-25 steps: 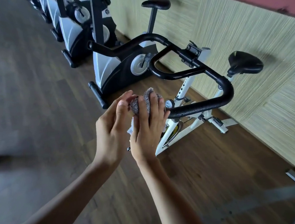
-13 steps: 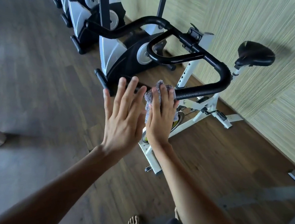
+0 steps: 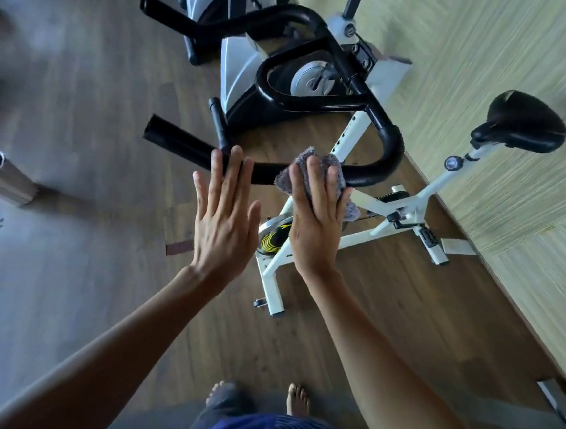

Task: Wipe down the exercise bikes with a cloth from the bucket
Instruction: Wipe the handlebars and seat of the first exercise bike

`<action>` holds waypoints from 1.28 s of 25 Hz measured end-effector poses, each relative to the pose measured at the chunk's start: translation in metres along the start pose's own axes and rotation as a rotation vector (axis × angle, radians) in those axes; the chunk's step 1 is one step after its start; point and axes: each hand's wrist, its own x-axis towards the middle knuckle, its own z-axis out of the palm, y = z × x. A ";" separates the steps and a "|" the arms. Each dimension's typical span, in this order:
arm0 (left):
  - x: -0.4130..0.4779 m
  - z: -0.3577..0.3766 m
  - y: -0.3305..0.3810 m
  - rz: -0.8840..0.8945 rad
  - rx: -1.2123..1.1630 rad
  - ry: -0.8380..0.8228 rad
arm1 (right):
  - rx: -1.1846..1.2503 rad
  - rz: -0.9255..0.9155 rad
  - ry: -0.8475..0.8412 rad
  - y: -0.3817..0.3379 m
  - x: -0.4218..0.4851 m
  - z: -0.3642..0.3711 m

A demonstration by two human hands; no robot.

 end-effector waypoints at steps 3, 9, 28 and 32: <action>-0.002 0.011 0.019 -0.018 -0.009 -0.026 | 0.064 0.052 -0.035 0.023 0.002 -0.010; -0.004 0.033 0.056 0.021 -0.096 -0.068 | 0.332 0.106 -0.116 0.047 0.010 -0.035; 0.031 0.112 0.192 -0.374 0.027 0.240 | 1.072 -0.209 -0.372 0.195 0.070 0.005; 0.039 0.122 0.208 -0.470 0.050 0.292 | 1.256 -0.208 -0.504 0.212 0.095 0.021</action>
